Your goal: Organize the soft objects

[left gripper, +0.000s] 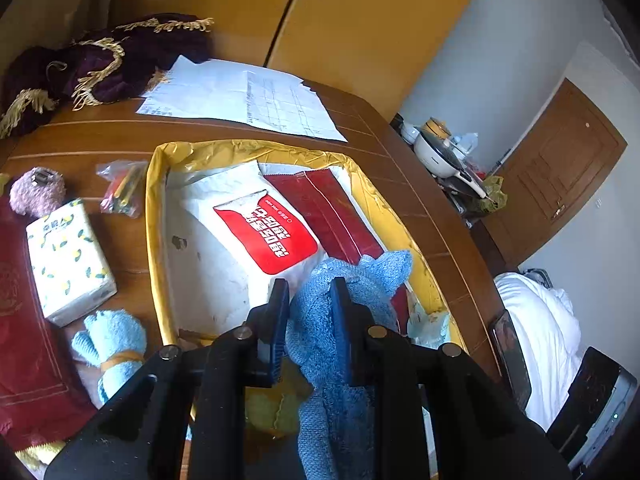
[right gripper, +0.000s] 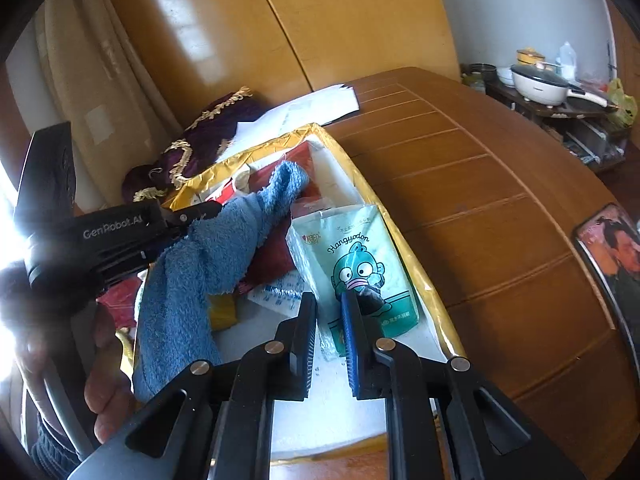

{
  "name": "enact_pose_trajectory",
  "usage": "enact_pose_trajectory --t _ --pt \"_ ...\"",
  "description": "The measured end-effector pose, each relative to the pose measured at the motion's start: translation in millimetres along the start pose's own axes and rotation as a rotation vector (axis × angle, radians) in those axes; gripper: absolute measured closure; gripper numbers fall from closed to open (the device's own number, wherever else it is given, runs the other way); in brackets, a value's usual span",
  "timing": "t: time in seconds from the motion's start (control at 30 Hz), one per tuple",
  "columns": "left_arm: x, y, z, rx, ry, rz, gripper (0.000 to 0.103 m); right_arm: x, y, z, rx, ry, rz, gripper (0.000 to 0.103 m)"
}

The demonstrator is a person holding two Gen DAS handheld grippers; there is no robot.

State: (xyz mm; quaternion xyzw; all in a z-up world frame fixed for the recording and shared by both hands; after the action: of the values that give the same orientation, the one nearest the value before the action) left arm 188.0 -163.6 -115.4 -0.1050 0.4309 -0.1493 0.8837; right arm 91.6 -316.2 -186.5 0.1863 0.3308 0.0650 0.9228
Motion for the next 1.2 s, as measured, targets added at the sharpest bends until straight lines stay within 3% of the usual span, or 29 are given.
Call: enact_pose_trajectory --t 0.17,0.37,0.47,0.5,0.53,0.6,0.8,0.97,1.03,1.2 --pt "8 -1 6 0.043 0.028 0.015 0.084 -7 5 -9 -0.005 -0.01 -0.028 0.088" --pt "-3 -4 6 0.062 -0.002 -0.004 0.084 -1 4 -1 0.017 -0.008 0.029 0.087" --pt "-20 -12 4 0.087 -0.026 -0.019 0.073 -3 2 3 0.031 -0.024 0.073 0.085" --pt "-27 -14 3 0.081 -0.039 -0.036 0.056 -7 0 5 0.04 -0.043 0.078 0.079" --pt "-34 -15 2 0.069 -0.058 -0.055 0.038 -12 0 6 0.041 -0.064 0.079 0.065" --pt "-49 -13 -1 0.036 -0.101 -0.087 0.028 -20 3 9 0.028 -0.097 0.087 0.046" --pt "-85 10 -15 -0.026 -0.186 -0.087 0.028 -37 39 17 -0.094 -0.153 0.182 0.036" --pt "-118 55 -35 -0.088 -0.286 0.035 0.028 -47 89 20 -0.243 -0.185 0.294 0.014" --pt "-127 77 -43 -0.132 -0.303 0.082 0.026 -46 112 17 -0.297 -0.169 0.384 0.007" --pt "-142 123 -56 -0.242 -0.327 0.16 0.026 -26 153 5 -0.359 -0.062 0.516 0.006"
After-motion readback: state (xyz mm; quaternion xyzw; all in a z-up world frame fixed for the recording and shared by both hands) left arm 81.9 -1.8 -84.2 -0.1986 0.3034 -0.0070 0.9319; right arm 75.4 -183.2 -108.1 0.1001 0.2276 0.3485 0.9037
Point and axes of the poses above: each gripper's, at about its wrist camera, not at the fingertips, and x roughly the way its jaws point, y to its left, z to its top, the point moved 6 cm from there along x, roughly the way its jaws point, and after that the axes turned 5 degrees about z, right-handed, at the moved point
